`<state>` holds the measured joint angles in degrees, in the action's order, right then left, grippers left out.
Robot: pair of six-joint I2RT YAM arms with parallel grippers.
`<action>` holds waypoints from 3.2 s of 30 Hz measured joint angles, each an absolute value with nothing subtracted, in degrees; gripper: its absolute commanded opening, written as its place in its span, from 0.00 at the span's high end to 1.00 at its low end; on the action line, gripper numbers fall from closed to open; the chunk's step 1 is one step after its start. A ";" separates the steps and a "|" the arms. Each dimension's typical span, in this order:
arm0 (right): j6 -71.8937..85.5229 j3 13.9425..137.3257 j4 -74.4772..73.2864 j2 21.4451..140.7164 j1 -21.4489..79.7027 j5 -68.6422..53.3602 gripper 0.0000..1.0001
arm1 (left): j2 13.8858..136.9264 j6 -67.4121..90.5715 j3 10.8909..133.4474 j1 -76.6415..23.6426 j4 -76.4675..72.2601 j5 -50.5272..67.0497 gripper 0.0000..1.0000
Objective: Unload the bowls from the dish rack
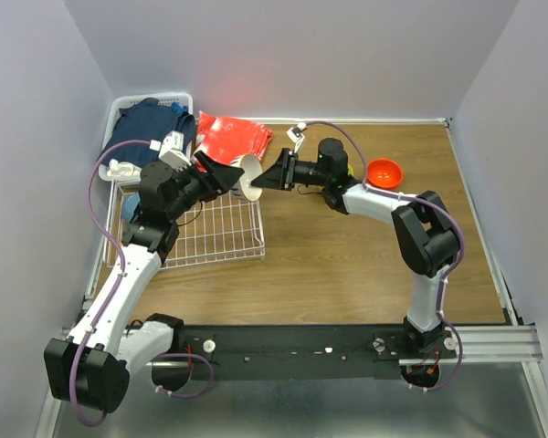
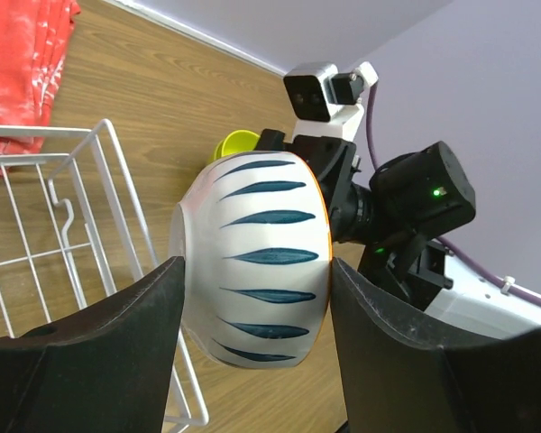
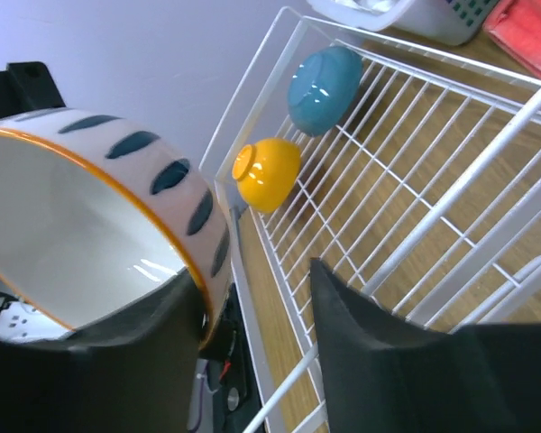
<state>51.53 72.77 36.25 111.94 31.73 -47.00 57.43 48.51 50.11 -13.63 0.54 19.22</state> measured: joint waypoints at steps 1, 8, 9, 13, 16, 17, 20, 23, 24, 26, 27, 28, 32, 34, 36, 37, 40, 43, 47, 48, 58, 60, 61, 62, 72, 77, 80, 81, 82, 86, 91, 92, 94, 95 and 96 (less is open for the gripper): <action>51.59 72.88 36.38 112.25 31.86 -47.18 0.72 | 57.39 48.86 49.91 -13.65 -0.08 19.44 1.00; 48.66 73.01 34.17 111.85 32.32 -46.33 0.99 | 57.39 48.75 47.31 -13.89 -1.08 20.01 0.58; 47.77 72.95 33.10 111.59 32.38 -45.95 0.99 | 57.36 48.40 47.07 -14.02 -0.91 20.08 0.47; 41.41 72.90 24.18 108.31 32.93 -42.15 0.99 | 57.06 46.35 46.98 -14.55 0.12 20.45 0.07; 37.10 72.95 16.34 105.19 33.17 -39.38 0.99 | 55.44 42.33 47.37 -14.74 2.50 18.96 0.01; 35.07 72.97 12.53 103.63 33.08 -37.10 0.99 | 54.15 39.86 47.83 -14.57 4.21 16.99 0.01; 30.98 73.03 2.87 100.12 32.64 -30.89 0.99 | 50.41 32.23 49.56 -14.26 9.26 10.72 0.01; 27.33 73.01 -7.18 96.90 32.10 -23.09 0.99 | 46.59 26.39 50.57 -14.26 12.36 5.21 0.01; 26.68 73.01 -9.65 96.01 31.83 -20.91 0.99 | 45.69 25.02 50.57 -14.28 13.08 3.51 0.01; 25.41 72.51 -15.16 93.62 30.81 -15.44 0.99 | 43.13 21.43 50.22 -14.28 14.85 -1.32 0.01; 24.99 71.94 -17.72 92.16 29.87 -13.08 0.99 | 41.74 19.86 49.71 -14.33 15.53 -3.68 0.01; 24.86 71.64 -19.09 91.42 29.28 -11.97 0.99 | 40.56 18.79 49.08 -14.33 15.79 -5.74 0.01; 24.56 69.54 -26.30 86.56 21.82 -6.83 0.99 | 36.45 15.22 45.89 -14.66 16.36 -12.73 0.01; 24.62 68.47 -28.67 84.75 16.49 -5.19 0.99 | 35.11 14.26 45.04 -15.05 16.47 -14.72 0.01; 24.71 67.61 -30.63 83.85 11.66 -3.99 0.99 | 33.74 13.13 44.42 -15.66 16.47 -16.67 0.01; 24.86 67.07 -31.81 83.66 8.01 -3.55 0.99 | 33.36 12.82 44.21 -15.88 16.47 -17.30 0.01; 25.45 65.91 -33.95 83.72 0.71 -3.01 0.99 | 31.99 11.90 43.46 -16.80 16.45 -19.20 0.01; 26.61 63.92 -34.28 83.74 -5.02 -4.03 0.99 | 30.68 11.11 42.96 -17.96 16.40 -20.86 0.01; 28.08 60.62 -35.05 85.12 -9.30 -4.54 0.99 | 29.95 10.37 42.59 -19.20 16.36 -22.26 0.01; 28.21 60.23 -35.11 85.95 -9.37 -4.47 0.99 | 29.93 10.28 42.57 -19.40 16.36 -22.44 0.01; 30.04 57.52 -33.01 91.33 -9.50 -1.45 0.83 | 29.52 9.39 42.26 -20.01 16.36 -23.62 0.01; 30.17 57.49 -32.16 92.36 -9.50 -0.80 0.79 | 29.52 9.34 42.24 -20.01 16.36 -23.62 0.01; 30.15 57.49 -31.77 92.84 -9.50 -0.58 0.75 | 29.52 9.32 42.24 -20.01 16.36 -23.62 0.01; 30.22 57.49 -31.35 93.36 -9.50 -0.30 0.72 | 29.52 9.30 42.24 -20.01 16.36 -23.64 0.01; 30.37 57.34 -29.47 91.59 -9.50 0.23 0.11 | 29.80 9.23 42.17 -20.01 16.34 -23.62 0.01; 30.39 57.45 -29.54 82.41 -9.50 0.14 0.00 | 32.10 9.23 42.19 -20.01 16.29 -23.55 0.01; 30.41 56.47 -26.94 75.99 -9.50 -1.02 0.00 | 34.11 9.26 42.19 -20.01 16.27 -23.55 0.01; 30.46 55.13 -25.04 71.70 -9.50 -2.11 0.00 | 34.72 9.26 42.19 -20.01 16.25 -23.55 0.01; 30.50 54.26 -23.55 69.78 -9.50 -2.74 0.00 | 35.64 9.28 42.19 -20.01 16.27 -23.55 0.01; 30.37 49.80 -16.58 63.31 -9.50 -7.68 0.00 | 39.97 9.30 42.48 -20.01 16.73 -23.64 0.01; 30.44 43.33 -9.15 65.49 -9.41 -16.53 0.00 | 49.69 9.56 46.89 -20.01 21.17 -25.50 0.01; 30.68 41.52 -7.81 66.15 -8.99 -18.24 0.00 | 51.79 9.76 48.14 -20.01 22.72 -26.35 0.01; 30.87 39.46 -6.66 67.22 -8.08 -20.14 0.00 | 55.31 10.22 50.13 -19.86 25.26 -27.75 0.01; 30.76 38.94 -6.37 67.79 -6.81 -20.38 0.00 | 56.99 10.57 50.98 -19.68 26.87 -28.60 0.01; 30.50 38.74 -6.22 68.20 -5.10 -20.47 0.00 | 58.37 10.96 51.64 -19.42 28.27 -29.52 0.01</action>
<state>30.50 38.74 -6.22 68.20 -5.10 -20.47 58.37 10.96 51.64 -19.42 28.27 -29.52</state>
